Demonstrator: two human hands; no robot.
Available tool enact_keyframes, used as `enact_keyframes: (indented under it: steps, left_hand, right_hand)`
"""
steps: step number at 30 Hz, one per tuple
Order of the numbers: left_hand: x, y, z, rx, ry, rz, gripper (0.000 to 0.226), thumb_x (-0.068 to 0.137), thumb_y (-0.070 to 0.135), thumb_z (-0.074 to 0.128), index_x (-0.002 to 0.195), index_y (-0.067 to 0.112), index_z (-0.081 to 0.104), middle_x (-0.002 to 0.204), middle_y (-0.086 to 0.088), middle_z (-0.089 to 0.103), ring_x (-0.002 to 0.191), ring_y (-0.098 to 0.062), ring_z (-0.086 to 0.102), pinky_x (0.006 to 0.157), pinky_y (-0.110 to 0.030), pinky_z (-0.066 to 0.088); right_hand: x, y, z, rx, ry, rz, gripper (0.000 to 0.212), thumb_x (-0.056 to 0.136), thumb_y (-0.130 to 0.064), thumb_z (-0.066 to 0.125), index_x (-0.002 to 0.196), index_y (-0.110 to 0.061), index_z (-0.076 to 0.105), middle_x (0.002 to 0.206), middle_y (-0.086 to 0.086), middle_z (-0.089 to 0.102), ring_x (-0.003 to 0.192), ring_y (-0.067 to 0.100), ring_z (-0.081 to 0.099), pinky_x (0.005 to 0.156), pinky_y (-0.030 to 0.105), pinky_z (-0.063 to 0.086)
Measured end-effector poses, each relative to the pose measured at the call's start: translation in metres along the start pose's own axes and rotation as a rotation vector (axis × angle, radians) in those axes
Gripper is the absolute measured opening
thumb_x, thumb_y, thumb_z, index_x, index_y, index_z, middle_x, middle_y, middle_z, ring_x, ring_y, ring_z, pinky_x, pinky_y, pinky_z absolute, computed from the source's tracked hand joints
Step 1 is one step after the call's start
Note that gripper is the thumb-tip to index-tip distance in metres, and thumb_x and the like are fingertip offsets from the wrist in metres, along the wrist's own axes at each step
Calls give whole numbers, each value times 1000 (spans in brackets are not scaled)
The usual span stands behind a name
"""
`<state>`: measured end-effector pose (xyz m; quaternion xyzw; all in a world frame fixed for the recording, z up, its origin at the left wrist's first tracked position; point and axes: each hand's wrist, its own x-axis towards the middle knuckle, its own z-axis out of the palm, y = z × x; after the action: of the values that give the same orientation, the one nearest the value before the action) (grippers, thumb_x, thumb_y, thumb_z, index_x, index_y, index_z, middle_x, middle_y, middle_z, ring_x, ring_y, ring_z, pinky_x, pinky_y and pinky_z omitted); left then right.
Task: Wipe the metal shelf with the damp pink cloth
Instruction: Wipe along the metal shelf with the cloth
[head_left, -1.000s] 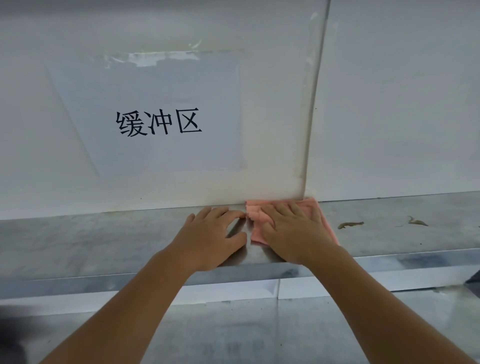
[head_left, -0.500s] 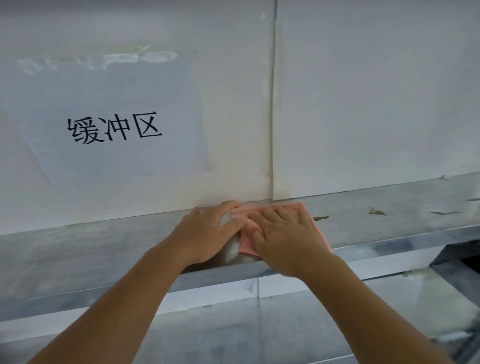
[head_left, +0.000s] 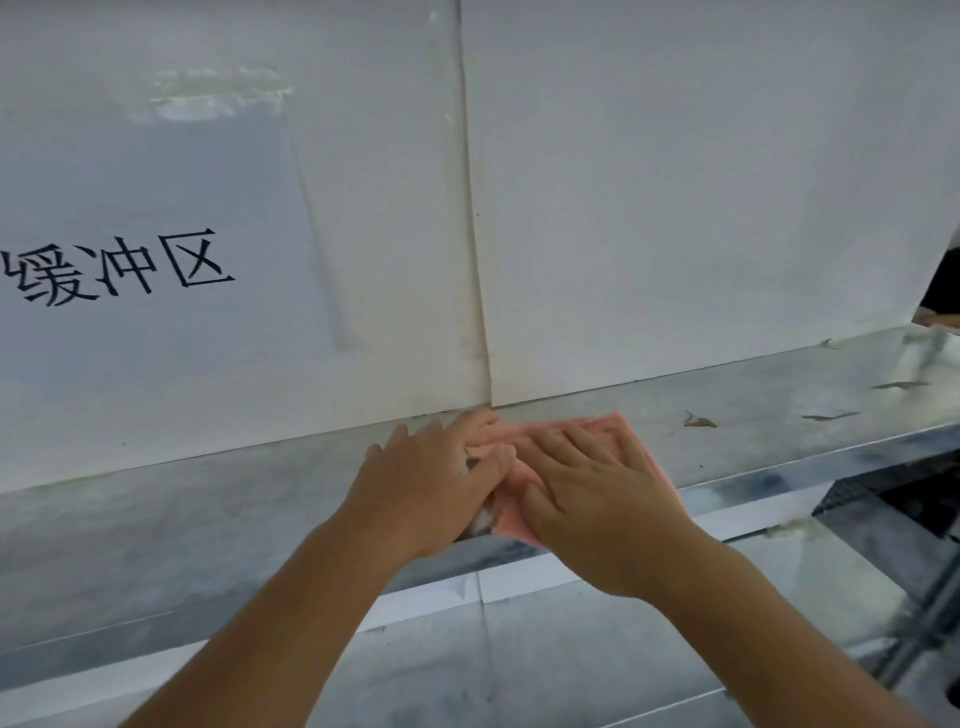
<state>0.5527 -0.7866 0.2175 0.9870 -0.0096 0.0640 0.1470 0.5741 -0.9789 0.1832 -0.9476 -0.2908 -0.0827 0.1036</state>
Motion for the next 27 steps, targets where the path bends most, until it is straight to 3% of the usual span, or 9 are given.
enact_keyframes:
  steps: [3, 7, 12, 14, 18, 24, 27]
  left_hand:
    - [1, 7, 4, 28, 6, 26, 54, 97, 75, 24, 147, 57, 34, 146, 7, 60, 131, -28, 51, 108, -55, 44]
    - [6, 15, 8, 16, 14, 27, 59, 93, 79, 18, 146, 59, 33, 141, 7, 63, 126, -27, 56, 105, -53, 47]
    - [6, 31, 3, -9, -4, 19, 51, 100, 68, 31, 147, 53, 39, 138, 2, 62, 126, -26, 54, 107, -47, 45]
    - [5, 37, 4, 9, 0, 34, 51, 100, 69, 31, 148, 53, 38, 134, 1, 64, 124, -26, 56, 106, -48, 45]
    - [8, 48, 8, 10, 6, 39, 55, 98, 71, 28, 150, 55, 33, 120, -1, 69, 115, -29, 61, 101, -50, 50]
    - [12, 64, 10, 6, 41, 78, 52, 99, 68, 32, 147, 51, 40, 97, 4, 61, 102, -22, 62, 93, -42, 52]
    - [15, 71, 16, 31, 66, 88, 56, 99, 70, 32, 151, 49, 37, 126, 3, 68, 114, -22, 62, 98, -42, 51]
  right_hand:
    - [23, 13, -3, 14, -151, 8, 86, 85, -62, -12, 165, -44, 16, 177, -12, 16, 164, 20, 8, 128, 64, 5]
    - [50, 28, -6, 15, -180, 46, 68, 100, -61, -2, 165, -46, 13, 178, -10, 11, 165, 23, 3, 127, 68, 3]
    - [-14, 27, -5, -15, -73, 11, 86, 85, -55, -19, 161, -43, 19, 176, -13, 18, 165, 21, 7, 127, 64, 4]
    - [-5, 36, -9, 17, -83, 38, 84, 85, -57, -17, 160, -47, 20, 175, -15, 21, 163, 18, 12, 127, 65, 6]
    - [39, 61, -18, -2, -166, 88, 103, 72, -67, -19, 165, -42, 17, 177, -8, 16, 164, 23, 8, 126, 68, 5]
    - [-17, 69, -10, -102, -82, -7, 79, 91, -55, -17, 161, -42, 18, 175, -11, 20, 164, 24, 12, 126, 64, 9]
    - [-10, 83, -16, -67, -140, -4, 87, 88, -66, -25, 161, -45, 17, 175, -12, 20, 163, 23, 13, 126, 63, 10]
